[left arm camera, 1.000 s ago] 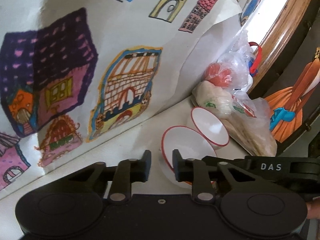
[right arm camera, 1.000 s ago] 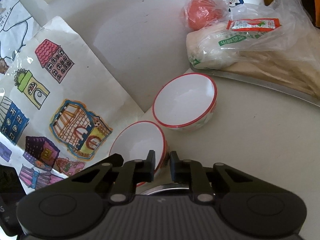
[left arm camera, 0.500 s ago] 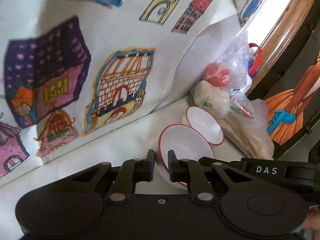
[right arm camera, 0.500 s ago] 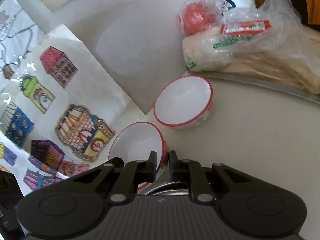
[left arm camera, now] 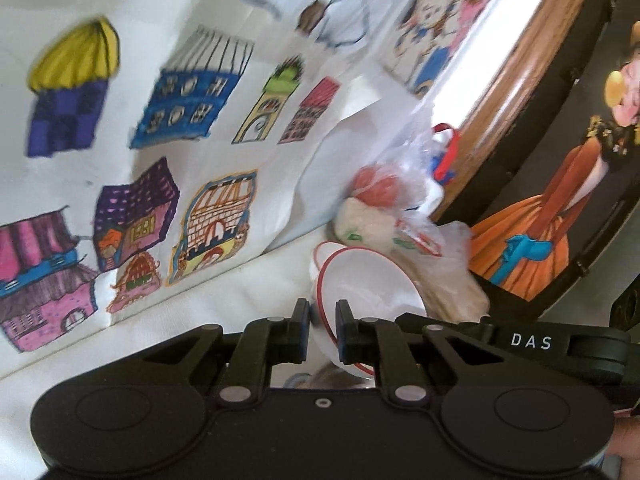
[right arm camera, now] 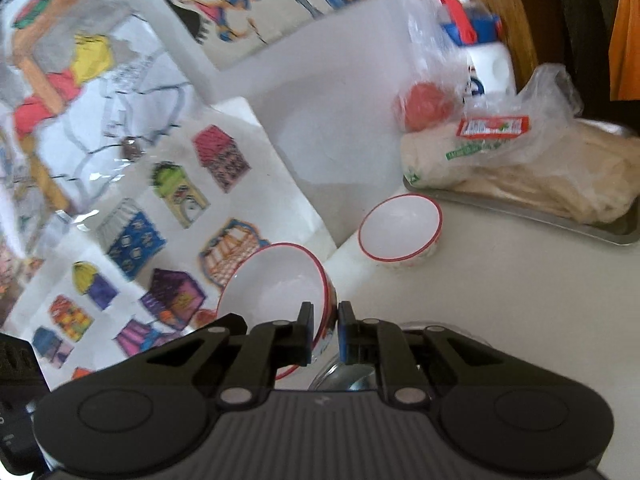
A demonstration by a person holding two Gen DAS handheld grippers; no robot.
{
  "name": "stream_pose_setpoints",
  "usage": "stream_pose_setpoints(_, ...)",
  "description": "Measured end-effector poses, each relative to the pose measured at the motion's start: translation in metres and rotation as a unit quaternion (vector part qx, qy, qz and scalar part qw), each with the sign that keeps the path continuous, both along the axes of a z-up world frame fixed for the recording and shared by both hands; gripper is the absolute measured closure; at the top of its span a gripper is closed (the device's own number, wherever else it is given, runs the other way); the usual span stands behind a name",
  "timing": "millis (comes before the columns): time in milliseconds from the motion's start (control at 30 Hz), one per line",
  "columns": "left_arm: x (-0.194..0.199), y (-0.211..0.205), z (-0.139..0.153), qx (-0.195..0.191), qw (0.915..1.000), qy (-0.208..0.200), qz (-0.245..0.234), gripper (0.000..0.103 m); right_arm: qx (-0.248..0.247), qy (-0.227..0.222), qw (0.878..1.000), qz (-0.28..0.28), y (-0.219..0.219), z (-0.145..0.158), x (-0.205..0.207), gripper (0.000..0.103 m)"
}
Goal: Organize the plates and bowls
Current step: 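Lift the white bowl with both tools and carry it over the steel bowl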
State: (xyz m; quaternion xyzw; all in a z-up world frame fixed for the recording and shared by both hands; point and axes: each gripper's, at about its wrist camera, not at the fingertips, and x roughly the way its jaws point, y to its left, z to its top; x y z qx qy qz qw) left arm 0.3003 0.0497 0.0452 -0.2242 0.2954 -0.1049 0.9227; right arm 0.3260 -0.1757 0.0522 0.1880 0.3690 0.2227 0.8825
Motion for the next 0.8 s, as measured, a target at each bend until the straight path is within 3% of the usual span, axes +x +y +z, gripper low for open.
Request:
stream_pose_setpoints(300, -0.072, -0.011, 0.023, -0.003, 0.9996, -0.020, -0.021, 0.089, 0.002, -0.018, 1.000, -0.006, -0.020, 0.013, -0.077, 0.089)
stream_pose_setpoints(800, -0.154, -0.034, 0.005, 0.006, 0.9985, -0.006, -0.053, 0.089, -0.015, 0.013, 1.000, -0.004, -0.043, -0.015, -0.157, 0.089)
